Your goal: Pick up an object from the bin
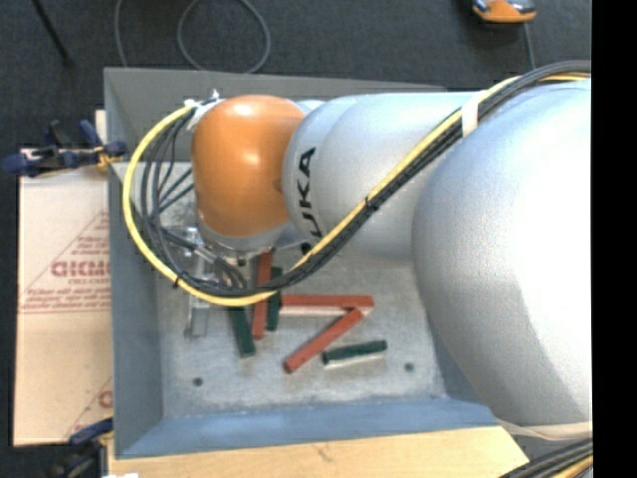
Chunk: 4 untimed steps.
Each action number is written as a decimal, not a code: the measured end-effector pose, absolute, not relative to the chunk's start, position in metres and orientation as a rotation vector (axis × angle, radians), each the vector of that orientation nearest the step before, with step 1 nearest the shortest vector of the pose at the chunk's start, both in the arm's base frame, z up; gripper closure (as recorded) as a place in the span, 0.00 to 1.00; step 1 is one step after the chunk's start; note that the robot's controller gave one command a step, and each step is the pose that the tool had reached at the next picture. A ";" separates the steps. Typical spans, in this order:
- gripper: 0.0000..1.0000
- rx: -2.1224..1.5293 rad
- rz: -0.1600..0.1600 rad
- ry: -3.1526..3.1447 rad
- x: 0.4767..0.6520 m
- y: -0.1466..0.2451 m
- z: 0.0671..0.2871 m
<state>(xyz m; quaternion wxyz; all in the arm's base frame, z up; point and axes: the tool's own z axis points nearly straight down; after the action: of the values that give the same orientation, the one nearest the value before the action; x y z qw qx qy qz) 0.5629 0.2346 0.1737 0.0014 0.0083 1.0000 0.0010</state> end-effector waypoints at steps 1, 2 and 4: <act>0.00 0.088 -0.006 3.145 0.564 0.153 0.074; 0.00 0.286 -0.002 3.126 0.564 0.072 0.071; 1.00 0.313 0.004 3.118 0.537 0.081 0.143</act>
Offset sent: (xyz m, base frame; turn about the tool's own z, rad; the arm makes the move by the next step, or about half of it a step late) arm 0.0017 -0.0766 -0.0957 0.0336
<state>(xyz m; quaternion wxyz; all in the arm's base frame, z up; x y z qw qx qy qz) 0.5373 0.0810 0.1431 0.0041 0.0998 0.9950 0.0014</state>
